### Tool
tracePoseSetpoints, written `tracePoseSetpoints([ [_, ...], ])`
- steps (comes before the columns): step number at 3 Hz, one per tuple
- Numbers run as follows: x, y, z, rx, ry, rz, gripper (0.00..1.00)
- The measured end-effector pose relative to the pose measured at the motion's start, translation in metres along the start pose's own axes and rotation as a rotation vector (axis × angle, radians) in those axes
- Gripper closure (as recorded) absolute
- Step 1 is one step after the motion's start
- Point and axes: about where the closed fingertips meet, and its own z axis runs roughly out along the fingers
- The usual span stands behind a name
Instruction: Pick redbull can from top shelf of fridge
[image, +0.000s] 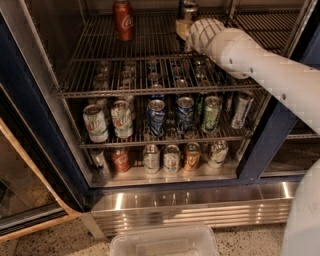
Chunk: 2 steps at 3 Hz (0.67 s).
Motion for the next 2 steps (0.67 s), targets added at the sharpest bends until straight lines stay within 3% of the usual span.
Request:
tracePoseSetpoints([
  [1, -0.001, 0.007, -0.009, -0.016, 0.013, -0.016, 1.0],
  [2, -0.009, 0.019, -0.032, -0.039, 0.006, -0.038, 1.0],
])
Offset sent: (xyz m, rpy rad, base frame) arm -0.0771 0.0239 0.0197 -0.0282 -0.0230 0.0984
